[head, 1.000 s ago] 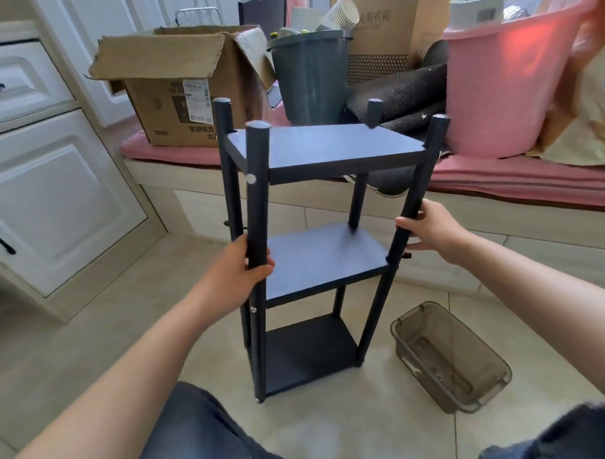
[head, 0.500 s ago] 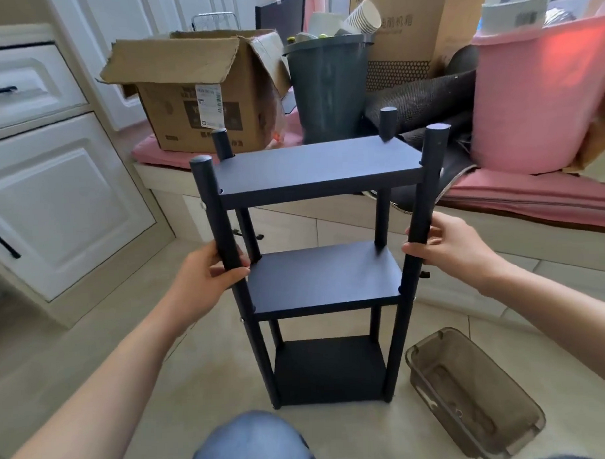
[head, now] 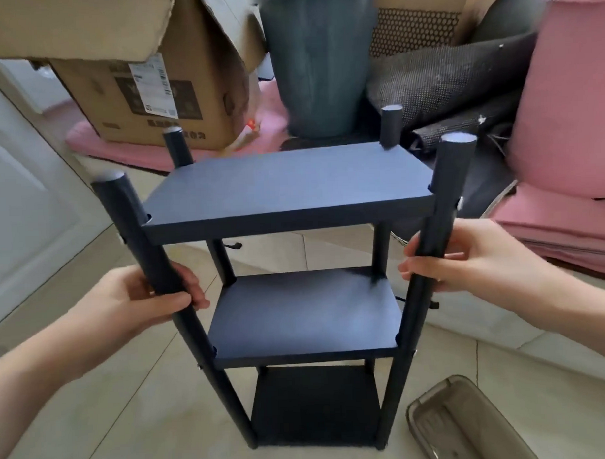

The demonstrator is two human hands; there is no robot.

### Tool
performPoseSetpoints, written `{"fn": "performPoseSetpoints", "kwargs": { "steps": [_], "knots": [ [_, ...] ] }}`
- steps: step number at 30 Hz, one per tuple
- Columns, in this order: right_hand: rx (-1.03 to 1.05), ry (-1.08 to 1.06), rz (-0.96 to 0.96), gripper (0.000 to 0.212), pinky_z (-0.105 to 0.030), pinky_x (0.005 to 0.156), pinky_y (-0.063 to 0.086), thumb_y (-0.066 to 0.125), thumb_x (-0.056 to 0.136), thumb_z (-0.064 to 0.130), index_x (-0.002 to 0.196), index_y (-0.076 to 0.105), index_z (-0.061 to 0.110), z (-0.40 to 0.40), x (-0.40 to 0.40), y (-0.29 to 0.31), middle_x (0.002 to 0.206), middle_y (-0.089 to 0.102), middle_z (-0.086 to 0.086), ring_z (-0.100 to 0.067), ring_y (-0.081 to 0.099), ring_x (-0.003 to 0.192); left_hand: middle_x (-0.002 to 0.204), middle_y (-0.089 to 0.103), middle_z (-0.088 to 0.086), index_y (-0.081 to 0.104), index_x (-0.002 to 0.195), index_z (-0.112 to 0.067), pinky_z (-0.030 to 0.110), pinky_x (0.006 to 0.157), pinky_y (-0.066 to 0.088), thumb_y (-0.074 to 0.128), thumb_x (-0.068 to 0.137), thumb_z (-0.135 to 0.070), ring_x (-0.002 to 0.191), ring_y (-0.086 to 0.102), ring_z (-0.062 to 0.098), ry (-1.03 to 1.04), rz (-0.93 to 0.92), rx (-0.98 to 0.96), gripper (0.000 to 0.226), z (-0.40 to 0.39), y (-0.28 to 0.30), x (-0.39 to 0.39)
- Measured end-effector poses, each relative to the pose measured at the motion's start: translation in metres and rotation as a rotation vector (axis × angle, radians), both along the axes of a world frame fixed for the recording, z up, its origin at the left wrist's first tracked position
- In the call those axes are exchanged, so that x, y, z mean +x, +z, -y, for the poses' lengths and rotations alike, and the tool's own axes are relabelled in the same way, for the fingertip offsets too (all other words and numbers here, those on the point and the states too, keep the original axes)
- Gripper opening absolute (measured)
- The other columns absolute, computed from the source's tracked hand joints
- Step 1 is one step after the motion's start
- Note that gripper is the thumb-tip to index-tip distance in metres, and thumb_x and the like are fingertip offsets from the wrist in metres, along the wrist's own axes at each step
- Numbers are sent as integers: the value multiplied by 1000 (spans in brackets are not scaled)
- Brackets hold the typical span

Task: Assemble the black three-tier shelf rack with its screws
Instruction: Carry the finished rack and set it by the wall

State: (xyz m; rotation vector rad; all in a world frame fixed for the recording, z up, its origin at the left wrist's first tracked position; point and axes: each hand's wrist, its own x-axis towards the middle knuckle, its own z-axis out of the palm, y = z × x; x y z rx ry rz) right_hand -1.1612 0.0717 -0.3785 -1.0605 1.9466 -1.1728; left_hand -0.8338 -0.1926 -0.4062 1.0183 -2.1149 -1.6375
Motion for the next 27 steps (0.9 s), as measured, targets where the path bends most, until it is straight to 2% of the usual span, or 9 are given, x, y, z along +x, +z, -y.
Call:
{"fn": "performPoseSetpoints", "kwargs": {
  "steps": [3, 6, 8, 12, 15, 17, 19, 21, 27],
  "knots": [
    [22, -6, 75, 8, -42, 85, 60, 74, 85, 20, 85, 73, 28, 6, -8, 23, 90, 77, -2, -18, 74, 89, 98, 78, 10, 75, 93, -20, 42, 89, 56, 89, 72, -33, 99, 75, 24, 93, 30, -3, 28, -12, 18, -10],
    [113, -52, -18, 5, -50, 88, 57, 73, 88, 21, 83, 72, 24, 10, -4, 34, 86, 75, 2, -19, 72, 88, 88, 77, 6, 71, 84, -12, 40, 88, 52, 72, 89, -14, 89, 73, 18, 216, 62, -59, 6, -32, 33, -25],
    [167, -122, -43, 7, -49, 87, 55, 72, 89, 20, 83, 70, 23, 10, 4, 37, 84, 75, 7, -14, 71, 84, 81, 74, 6, 67, 81, -7, 39, 85, 50, 66, 95, -7, 85, 70, 21, 295, 119, -134, 13, -43, 39, -35],
    [228, -200, 36, 3, -49, 93, 51, 69, 92, 17, 91, 69, 20, 10, 19, 60, 90, 75, 6, -16, 69, 94, 80, 68, 12, 59, 83, -7, 34, 72, 45, 61, 98, -2, 85, 65, 34, 424, 133, -73, 15, -57, 66, -46],
    [226, -267, 91, 6, -51, 93, 51, 70, 91, 14, 88, 69, 20, 6, 25, 96, 87, 73, 6, -19, 68, 93, 82, 67, 7, 60, 90, -11, 28, 72, 46, 61, 99, -5, 82, 65, 22, 413, 119, -33, 10, -59, 109, -44],
    [222, -288, 132, 10, -49, 94, 53, 70, 90, 13, 86, 69, 23, 1, 28, 126, 85, 73, 10, -13, 68, 91, 81, 67, 7, 60, 93, -8, 26, 71, 47, 62, 99, -7, 73, 65, 9, 389, 125, -26, 6, -62, 145, -38],
    [218, -280, 169, 13, -47, 95, 53, 71, 90, 13, 86, 70, 26, -6, 34, 160, 87, 73, 16, -6, 69, 89, 79, 65, 6, 59, 92, -6, 15, 66, 47, 61, 99, -5, 66, 62, 1, 363, 121, -45, 7, -68, 182, -32],
    [211, -283, 199, 14, -46, 96, 53, 71, 90, 13, 87, 71, 27, -15, 39, 197, 88, 74, 16, -5, 69, 90, 79, 63, 8, 58, 92, -5, 9, 63, 45, 60, 99, -4, 64, 61, 0, 344, 116, -52, 7, -74, 220, -27],
    [195, -278, 205, 17, -42, 95, 53, 68, 92, 11, 90, 71, 29, -59, 61, 311, 92, 73, 15, -6, 68, 93, 80, 62, 6, 59, 93, -10, 6, 63, 44, 59, 98, -1, 64, 60, 1, 308, 85, -23, 10, -105, 330, -11]
  ]
}}
